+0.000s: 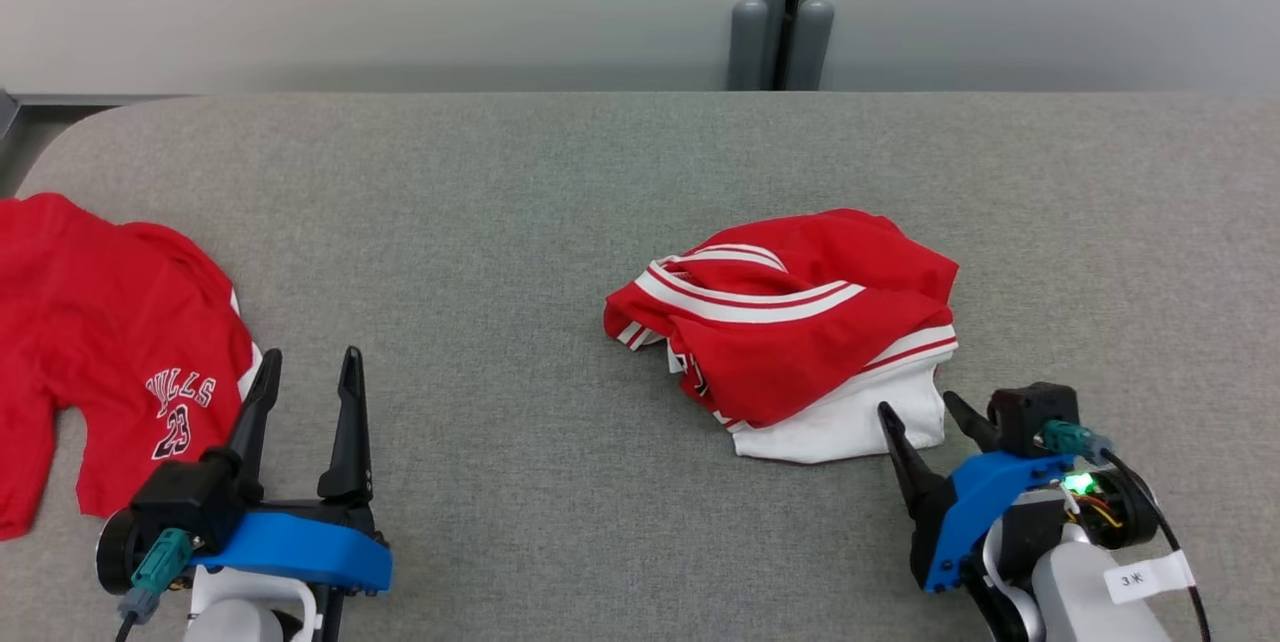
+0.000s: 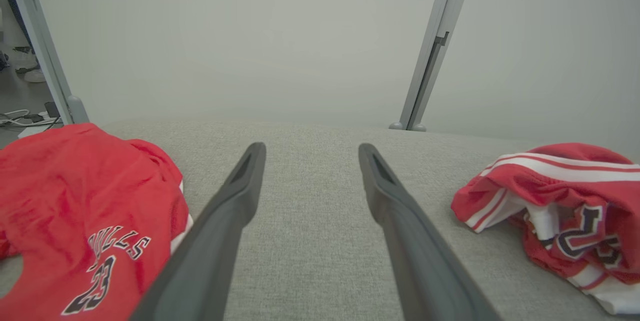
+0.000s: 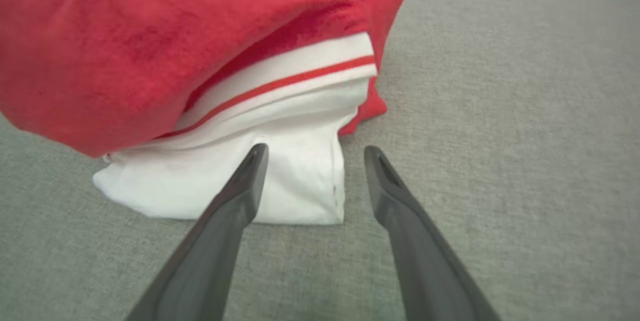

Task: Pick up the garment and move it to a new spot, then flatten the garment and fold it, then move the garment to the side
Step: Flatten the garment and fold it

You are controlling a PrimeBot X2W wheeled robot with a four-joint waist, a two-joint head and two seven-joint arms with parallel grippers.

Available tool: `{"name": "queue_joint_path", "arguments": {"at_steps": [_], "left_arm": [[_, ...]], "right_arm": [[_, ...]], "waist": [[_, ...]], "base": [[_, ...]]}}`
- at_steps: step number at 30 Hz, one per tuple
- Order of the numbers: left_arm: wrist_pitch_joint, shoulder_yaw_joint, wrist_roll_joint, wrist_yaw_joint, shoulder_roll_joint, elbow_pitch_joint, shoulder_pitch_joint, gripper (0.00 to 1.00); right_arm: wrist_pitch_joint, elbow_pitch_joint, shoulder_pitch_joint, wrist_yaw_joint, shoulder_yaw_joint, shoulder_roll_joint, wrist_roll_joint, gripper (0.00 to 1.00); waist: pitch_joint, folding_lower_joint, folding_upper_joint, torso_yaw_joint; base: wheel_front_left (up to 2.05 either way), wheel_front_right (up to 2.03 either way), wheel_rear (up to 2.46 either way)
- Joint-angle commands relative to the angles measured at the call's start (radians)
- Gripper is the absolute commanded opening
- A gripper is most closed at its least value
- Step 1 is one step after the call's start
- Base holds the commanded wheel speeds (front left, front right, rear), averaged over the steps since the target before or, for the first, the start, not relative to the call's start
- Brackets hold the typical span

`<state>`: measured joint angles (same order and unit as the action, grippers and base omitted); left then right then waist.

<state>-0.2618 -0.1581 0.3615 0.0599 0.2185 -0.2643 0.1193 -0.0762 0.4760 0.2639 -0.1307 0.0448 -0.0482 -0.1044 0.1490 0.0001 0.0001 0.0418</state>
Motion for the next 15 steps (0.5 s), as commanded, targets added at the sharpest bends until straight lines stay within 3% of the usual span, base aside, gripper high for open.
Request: {"name": "queue_joint_path", "arguments": {"at_steps": [1, 9, 10, 11, 12, 15], "left_arm": [[-0.005, 0.000, -0.003, 0.006, 0.000, -0.001, 0.022, 1.00], [-0.005, 0.010, -0.010, 0.012, -0.008, -0.008, 0.026, 1.00], [-0.005, 0.012, -0.010, 0.012, -0.008, -0.009, 0.023, 1.00], [-0.005, 0.014, -0.010, 0.013, -0.008, -0.011, 0.020, 1.00], [-0.005, 0.017, -0.010, 0.013, -0.007, -0.012, 0.015, 1.00], [-0.005, 0.023, -0.013, 0.014, -0.009, -0.017, 0.005, 1.00]], "right_arm": [[-0.009, 0.047, 0.032, 0.000, 0.014, -0.004, 0.007, 1.00], [0.025, 0.164, 0.079, 0.000, 0.043, -0.004, 0.004, 1.00], [0.040, 0.170, 0.084, 0.000, 0.052, -0.003, -0.003, 0.81], [0.055, 0.173, 0.089, 0.000, 0.057, -0.003, -0.004, 0.37], [0.065, 0.177, 0.092, 0.000, 0.061, -0.004, -0.006, 0.00], [0.093, 0.160, 0.085, 0.000, 0.069, -0.004, -0.023, 0.00]], "waist": [[0.024, -0.0001, -0.0001, 0.021], [0.028, -0.0001, -0.0001, 0.031], [0.026, -0.0001, -0.0001, 0.031], [0.022, -0.0001, -0.0001, 0.030], [0.017, -0.0001, -0.0001, 0.029], [-0.004, -0.0001, -0.0001, 0.025]], "base": [[0.00, 0.00, 0.00], [0.00, 0.00, 0.00], [0.00, 0.00, 0.00], [0.00, 0.00, 0.00], [0.00, 0.00, 0.00], [0.00, 0.00, 0.00]]}}
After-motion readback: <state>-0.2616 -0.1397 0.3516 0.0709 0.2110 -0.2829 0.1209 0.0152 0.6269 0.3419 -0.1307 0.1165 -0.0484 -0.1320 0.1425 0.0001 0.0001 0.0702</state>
